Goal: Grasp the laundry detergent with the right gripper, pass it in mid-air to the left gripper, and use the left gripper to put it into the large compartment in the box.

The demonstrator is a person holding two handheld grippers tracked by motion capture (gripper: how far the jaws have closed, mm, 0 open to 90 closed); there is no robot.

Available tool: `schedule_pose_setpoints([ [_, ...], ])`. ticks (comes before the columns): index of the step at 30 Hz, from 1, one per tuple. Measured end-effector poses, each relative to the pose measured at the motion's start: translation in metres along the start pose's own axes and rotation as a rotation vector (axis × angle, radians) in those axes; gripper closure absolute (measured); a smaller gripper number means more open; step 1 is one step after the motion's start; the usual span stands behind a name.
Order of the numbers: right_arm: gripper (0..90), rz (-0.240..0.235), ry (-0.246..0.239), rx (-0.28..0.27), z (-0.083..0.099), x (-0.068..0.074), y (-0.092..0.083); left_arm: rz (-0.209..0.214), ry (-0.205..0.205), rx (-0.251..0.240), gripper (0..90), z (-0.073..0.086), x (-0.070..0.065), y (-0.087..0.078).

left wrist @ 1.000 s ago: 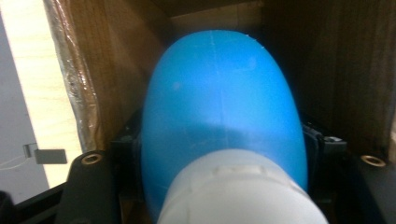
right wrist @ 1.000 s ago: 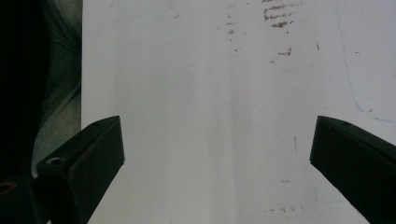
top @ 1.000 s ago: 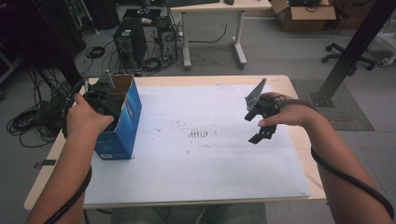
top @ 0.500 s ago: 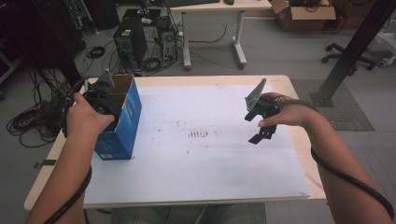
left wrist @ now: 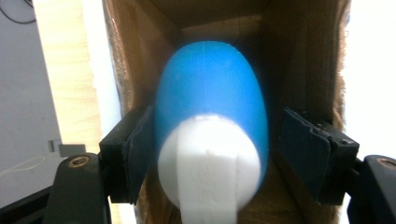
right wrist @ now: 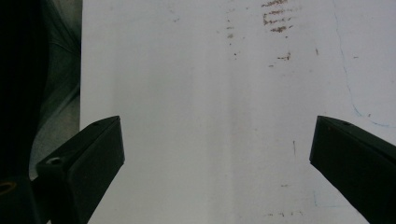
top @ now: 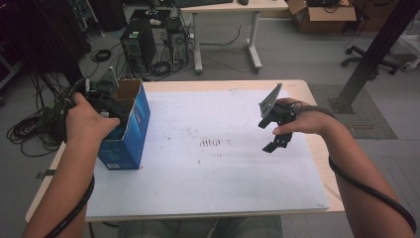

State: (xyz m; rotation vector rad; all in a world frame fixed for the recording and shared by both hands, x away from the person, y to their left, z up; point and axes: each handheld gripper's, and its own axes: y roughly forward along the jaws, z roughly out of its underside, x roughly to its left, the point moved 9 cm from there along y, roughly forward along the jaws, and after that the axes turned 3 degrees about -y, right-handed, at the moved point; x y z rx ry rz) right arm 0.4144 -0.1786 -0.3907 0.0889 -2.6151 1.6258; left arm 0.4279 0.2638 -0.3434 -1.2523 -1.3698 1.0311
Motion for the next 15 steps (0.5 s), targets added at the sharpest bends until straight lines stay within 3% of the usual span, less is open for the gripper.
schedule_pose_setpoints([
  [15, 3.0, 0.003, -0.003, -0.008, -0.002, 0.001, -0.002, -0.004, 0.02, -0.017, 24.4, -0.003, -0.003, -0.024],
])
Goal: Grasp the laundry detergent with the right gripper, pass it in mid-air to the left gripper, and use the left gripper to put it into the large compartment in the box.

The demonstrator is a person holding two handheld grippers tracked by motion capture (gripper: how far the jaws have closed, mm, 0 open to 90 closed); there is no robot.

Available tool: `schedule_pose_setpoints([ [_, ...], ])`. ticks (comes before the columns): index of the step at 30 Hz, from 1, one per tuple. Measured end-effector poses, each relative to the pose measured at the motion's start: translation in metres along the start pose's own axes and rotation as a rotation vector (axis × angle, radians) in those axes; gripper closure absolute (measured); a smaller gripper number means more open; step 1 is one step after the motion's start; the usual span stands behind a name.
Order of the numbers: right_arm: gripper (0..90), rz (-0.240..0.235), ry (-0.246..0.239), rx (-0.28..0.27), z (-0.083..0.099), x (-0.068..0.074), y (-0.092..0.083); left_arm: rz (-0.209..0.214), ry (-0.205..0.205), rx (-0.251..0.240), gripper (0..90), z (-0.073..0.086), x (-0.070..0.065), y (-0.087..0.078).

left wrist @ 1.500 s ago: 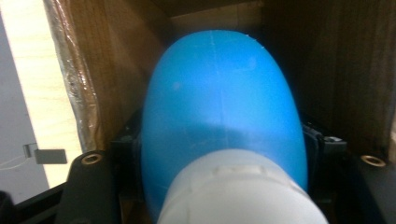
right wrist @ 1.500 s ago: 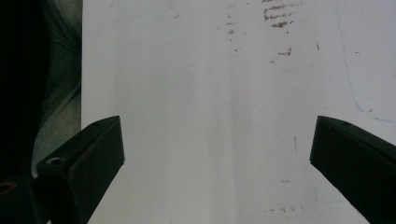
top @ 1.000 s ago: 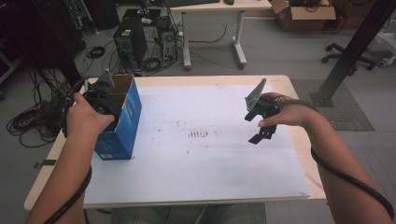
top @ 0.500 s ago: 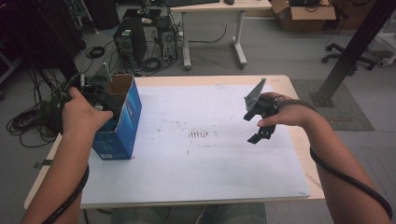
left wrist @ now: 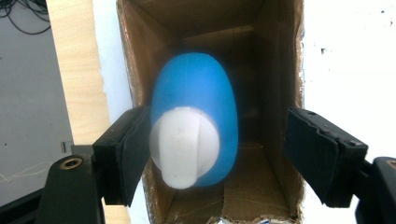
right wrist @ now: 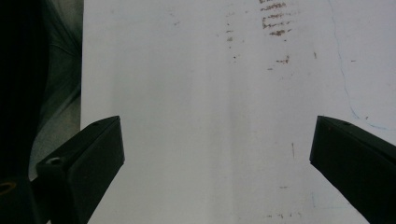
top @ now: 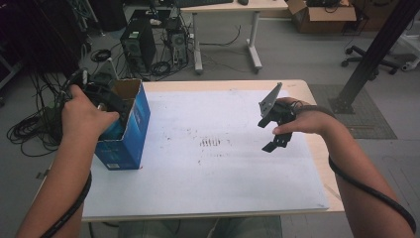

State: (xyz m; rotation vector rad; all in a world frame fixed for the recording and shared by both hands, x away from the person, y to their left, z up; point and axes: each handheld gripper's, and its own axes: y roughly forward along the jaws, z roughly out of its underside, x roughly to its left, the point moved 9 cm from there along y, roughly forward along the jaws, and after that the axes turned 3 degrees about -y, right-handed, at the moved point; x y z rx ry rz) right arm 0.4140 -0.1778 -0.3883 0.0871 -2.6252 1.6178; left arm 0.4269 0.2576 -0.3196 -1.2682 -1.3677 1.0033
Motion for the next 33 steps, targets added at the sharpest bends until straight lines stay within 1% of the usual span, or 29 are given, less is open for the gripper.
schedule_pose_setpoints([
  [3, 3.0, 0.003, 0.001, -0.001, 0.001, 0.0, -0.001, -0.002, -0.003, 0.001, 23.0, -0.001, 0.0, -0.004],
  [7, 3.0, 0.004, 0.003, -0.001, 0.001, 0.0, -0.002, 0.008, -0.009, -0.003, 21.1, -0.002, -0.002, -0.012],
  [8, 3.0, 0.005, 0.002, -0.002, 0.001, -0.001, -0.003, 0.011, -0.006, -0.009, 21.1, -0.003, -0.003, -0.014],
  [11, 3.0, 0.005, 0.005, 0.001, 0.0, -0.001, -0.003, 0.006, 0.001, -0.008, 19.2, -0.003, -0.003, -0.02],
  [14, 3.0, 0.006, 0.001, -0.001, -0.001, -0.001, -0.004, -0.001, 0.018, -0.016, 15.3, -0.005, -0.004, -0.028],
  [16, 3.0, 0.007, 0.0, 0.0, -0.001, -0.001, -0.004, 0.006, 0.042, -0.023, 12.0, -0.006, -0.006, -0.033],
  [17, 3.0, 0.008, 0.0, 0.0, -0.001, -0.001, -0.004, 0.01, 0.046, -0.023, 11.2, -0.007, -0.007, -0.035],
  [20, 3.0, 0.008, 0.0, 0.0, -0.002, -0.001, -0.005, 0.014, 0.07, -0.036, 9.9, -0.009, -0.01, -0.042],
  [22, 3.0, 0.009, 0.003, 0.004, -0.001, -0.001, -0.006, 0.013, 0.091, -0.056, 7.8, -0.012, -0.011, -0.047],
  [23, 3.0, 0.009, 0.004, 0.006, -0.001, -0.002, -0.006, 0.015, 0.093, -0.053, 7.1, -0.012, -0.012, -0.049],
  [25, 3.0, 0.01, 0.003, 0.007, -0.001, -0.002, -0.006, 0.021, 0.112, -0.057, 7.8, -0.014, -0.013, -0.054],
  [27, 3.0, 0.011, 0.002, 0.008, -0.001, -0.002, -0.007, 0.037, 0.145, -0.059, 8.3, -0.015, -0.016, -0.058],
  [28, 3.0, 0.011, 0.003, 0.007, -0.001, -0.002, -0.007, 0.046, 0.18, -0.063, 8.3, -0.016, -0.018, -0.06],
  [29, 3.0, 0.012, 0.004, 0.01, -0.001, -0.003, -0.008, 0.056, 0.201, -0.067, 8.2, -0.016, -0.019, -0.062],
  [31, 3.0, 0.014, 0.006, 0.011, -0.001, -0.003, -0.009, 0.069, 0.221, -0.071, 8.2, -0.018, -0.021, -0.066],
  [32, 3.0, 0.014, 0.003, 0.011, -0.001, -0.003, -0.009, 0.073, 0.249, -0.078, 7.7, -0.019, -0.023, -0.069],
  [33, 3.0, 0.014, 0.005, 0.012, -0.002, -0.003, -0.01, 0.077, 0.26, -0.086, 6.4, -0.02, -0.024, -0.07],
])
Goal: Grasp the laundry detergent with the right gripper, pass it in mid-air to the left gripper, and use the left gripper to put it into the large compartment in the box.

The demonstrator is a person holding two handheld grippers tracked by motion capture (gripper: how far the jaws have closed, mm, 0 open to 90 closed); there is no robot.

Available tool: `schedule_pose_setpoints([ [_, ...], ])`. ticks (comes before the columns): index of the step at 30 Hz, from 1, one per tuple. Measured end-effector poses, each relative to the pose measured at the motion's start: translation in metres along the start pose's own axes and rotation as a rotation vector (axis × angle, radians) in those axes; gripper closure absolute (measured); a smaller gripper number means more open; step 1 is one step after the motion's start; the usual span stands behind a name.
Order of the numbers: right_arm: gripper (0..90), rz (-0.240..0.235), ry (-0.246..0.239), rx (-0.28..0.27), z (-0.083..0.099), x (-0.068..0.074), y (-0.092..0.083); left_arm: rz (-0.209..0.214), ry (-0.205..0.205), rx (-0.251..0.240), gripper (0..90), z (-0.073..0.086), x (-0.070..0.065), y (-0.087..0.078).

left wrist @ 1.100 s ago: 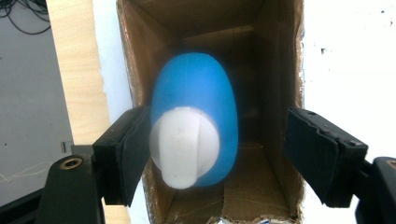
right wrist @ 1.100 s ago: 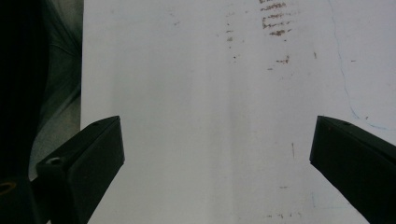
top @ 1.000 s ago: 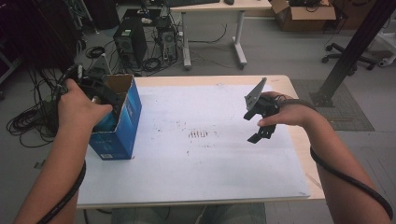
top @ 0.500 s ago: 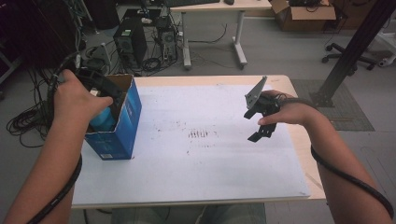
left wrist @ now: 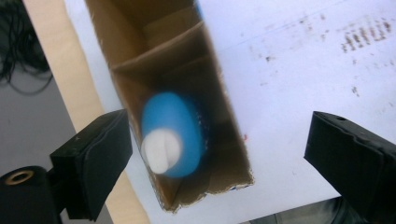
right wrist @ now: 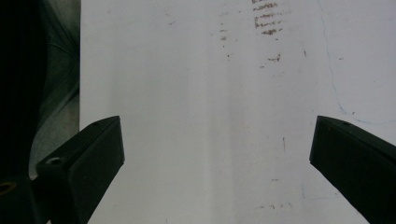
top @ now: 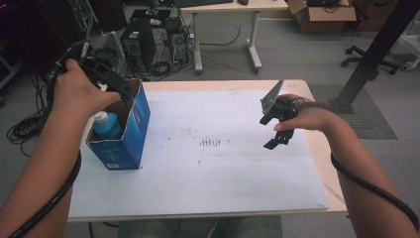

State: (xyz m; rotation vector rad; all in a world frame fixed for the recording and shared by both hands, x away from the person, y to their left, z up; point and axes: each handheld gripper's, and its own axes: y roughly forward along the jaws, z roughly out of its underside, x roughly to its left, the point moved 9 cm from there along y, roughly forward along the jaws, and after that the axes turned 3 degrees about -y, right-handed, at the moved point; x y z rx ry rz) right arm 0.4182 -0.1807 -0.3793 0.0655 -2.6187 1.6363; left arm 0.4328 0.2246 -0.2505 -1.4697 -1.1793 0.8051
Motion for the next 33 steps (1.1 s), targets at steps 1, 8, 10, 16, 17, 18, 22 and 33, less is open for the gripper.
schedule_pose_setpoints([
  [1, 3.0, 0.001, 0.001, 0.001, 0.0, 0.0, 0.0, 0.006, 0.017, -0.002, 5.4, -0.002, -0.001, -0.002],
  [8, 2.9, 0.005, 0.004, 0.005, 0.0, -0.002, -0.003, 0.04, 0.13, -0.005, 0.2, -0.011, -0.017, -0.011],
  [10, 3.1, 0.005, 0.004, 0.006, 0.0, -0.002, -0.004, 0.038, 0.166, -0.01, 0.2, -0.015, -0.021, -0.016],
  [16, 3.0, 0.007, 0.012, 0.011, 0.002, -0.002, -0.006, 0.064, 0.324, -0.008, 0.2, -0.023, -0.042, -0.027],
  [17, 3.0, 0.007, 0.011, 0.01, 0.002, -0.002, -0.006, 0.071, 0.366, -0.013, 0.2, -0.024, -0.047, -0.028],
  [18, 3.0, 0.008, 0.01, 0.011, 0.002, -0.002, -0.006, 0.088, 0.394, -0.014, 0.2, -0.025, -0.051, -0.03],
  [22, 3.0, 0.011, 0.012, 0.011, 0.002, -0.002, -0.008, 0.151, 0.532, -0.025, 0.2, -0.025, -0.075, -0.032],
  [33, 3.0, 0.017, 0.013, 0.036, 0.001, -0.002, -0.015, 0.252, 0.892, -0.017, 0.2, -0.015, -0.13, -0.015],
])
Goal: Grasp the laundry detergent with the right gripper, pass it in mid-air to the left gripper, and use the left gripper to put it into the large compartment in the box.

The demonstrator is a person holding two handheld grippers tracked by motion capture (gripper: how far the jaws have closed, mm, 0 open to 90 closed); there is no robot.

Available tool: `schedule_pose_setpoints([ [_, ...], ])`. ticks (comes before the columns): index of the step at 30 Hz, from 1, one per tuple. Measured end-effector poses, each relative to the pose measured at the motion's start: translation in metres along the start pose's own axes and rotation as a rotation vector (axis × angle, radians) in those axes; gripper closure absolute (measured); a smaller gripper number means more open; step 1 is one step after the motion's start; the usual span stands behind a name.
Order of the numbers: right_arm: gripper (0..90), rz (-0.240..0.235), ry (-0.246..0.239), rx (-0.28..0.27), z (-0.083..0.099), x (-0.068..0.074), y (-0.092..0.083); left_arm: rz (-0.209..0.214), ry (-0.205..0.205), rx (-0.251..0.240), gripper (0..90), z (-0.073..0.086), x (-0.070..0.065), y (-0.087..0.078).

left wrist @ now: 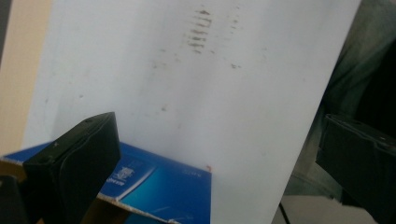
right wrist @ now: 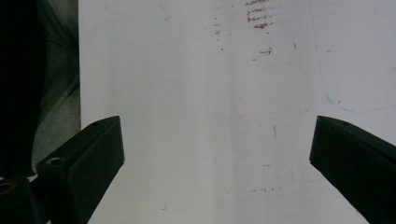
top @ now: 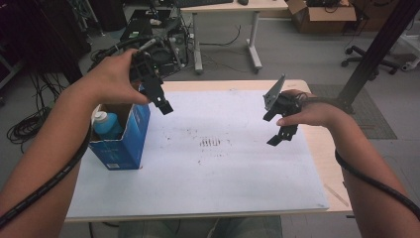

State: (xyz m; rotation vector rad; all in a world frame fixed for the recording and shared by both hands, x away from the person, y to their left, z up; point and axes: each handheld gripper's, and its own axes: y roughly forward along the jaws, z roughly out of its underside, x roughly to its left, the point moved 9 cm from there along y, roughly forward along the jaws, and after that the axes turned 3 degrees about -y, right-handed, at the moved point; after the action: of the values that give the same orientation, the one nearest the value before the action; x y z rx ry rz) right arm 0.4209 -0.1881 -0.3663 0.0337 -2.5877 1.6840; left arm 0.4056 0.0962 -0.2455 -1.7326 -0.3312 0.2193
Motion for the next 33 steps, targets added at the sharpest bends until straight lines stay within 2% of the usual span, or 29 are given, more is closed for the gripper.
schedule_pose_setpoints([
  [4, 3.0, 0.0, -0.002, 0.008, -0.002, 0.001, -0.001, 0.018, 0.112, 0.004, 0.2, -0.002, -0.009, 0.007],
  [5, 3.0, -0.003, -0.003, 0.01, -0.002, 0.002, -0.001, 0.021, 0.124, 0.003, 0.2, -0.002, -0.01, 0.01],
  [9, 3.1, -0.008, -0.007, 0.028, -0.003, 0.004, 0.001, 0.039, 0.158, 0.048, 0.2, 0.0, -0.013, 0.02],
  [13, 3.1, -0.009, -0.006, 0.041, -0.003, 0.003, 0.001, 0.056, 0.177, 0.055, 0.2, -0.002, -0.016, 0.025],
  [22, 3.0, -0.004, -0.004, 0.045, -0.003, 0.0, -0.002, 0.057, 0.198, 0.051, 0.2, -0.007, -0.015, 0.028],
  [33, 3.2, -0.012, -0.003, 0.066, -0.004, -0.003, -0.001, 0.062, 0.195, 0.065, 0.2, -0.002, -0.011, 0.032],
])
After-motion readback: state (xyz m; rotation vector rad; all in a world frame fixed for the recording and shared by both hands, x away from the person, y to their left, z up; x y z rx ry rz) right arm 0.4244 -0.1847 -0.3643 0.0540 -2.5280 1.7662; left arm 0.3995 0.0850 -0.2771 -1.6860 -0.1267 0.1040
